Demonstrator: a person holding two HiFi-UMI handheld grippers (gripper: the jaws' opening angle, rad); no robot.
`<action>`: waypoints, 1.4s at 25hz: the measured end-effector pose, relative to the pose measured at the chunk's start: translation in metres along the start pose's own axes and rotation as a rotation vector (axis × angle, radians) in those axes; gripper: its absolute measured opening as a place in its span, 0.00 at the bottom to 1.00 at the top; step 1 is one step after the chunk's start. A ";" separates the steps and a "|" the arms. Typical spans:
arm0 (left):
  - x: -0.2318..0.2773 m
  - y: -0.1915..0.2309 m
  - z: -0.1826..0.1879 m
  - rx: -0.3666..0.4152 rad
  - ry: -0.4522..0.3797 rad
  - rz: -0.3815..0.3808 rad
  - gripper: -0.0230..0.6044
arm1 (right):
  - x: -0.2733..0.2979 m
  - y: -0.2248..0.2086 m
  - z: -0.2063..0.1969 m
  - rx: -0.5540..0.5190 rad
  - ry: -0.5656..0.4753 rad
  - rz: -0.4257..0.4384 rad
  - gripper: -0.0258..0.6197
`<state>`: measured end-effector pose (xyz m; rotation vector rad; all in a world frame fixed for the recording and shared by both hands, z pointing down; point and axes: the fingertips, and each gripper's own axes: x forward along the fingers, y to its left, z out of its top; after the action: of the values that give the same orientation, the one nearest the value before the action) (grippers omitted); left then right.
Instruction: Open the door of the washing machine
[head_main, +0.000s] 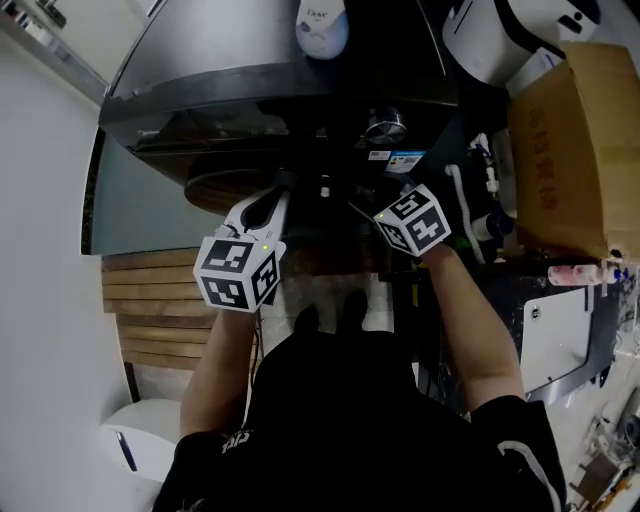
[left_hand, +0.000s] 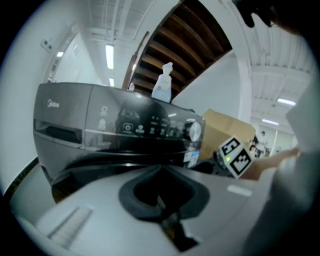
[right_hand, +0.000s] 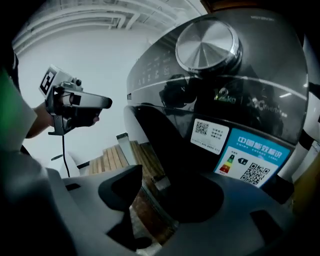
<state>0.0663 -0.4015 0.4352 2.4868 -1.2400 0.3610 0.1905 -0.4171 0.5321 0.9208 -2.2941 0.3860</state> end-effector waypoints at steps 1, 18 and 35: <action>-0.001 0.001 0.000 -0.001 -0.001 0.005 0.05 | 0.003 -0.001 -0.004 0.001 0.012 0.006 0.38; 0.009 -0.010 -0.009 0.000 0.030 0.029 0.05 | 0.029 -0.004 -0.025 -0.289 0.156 0.027 0.28; -0.025 0.002 -0.024 -0.051 0.009 0.039 0.05 | 0.033 -0.007 -0.028 -0.260 0.195 -0.038 0.24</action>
<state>0.0480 -0.3746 0.4480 2.4186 -1.2793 0.3455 0.1895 -0.4256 0.5754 0.7601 -2.0852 0.1487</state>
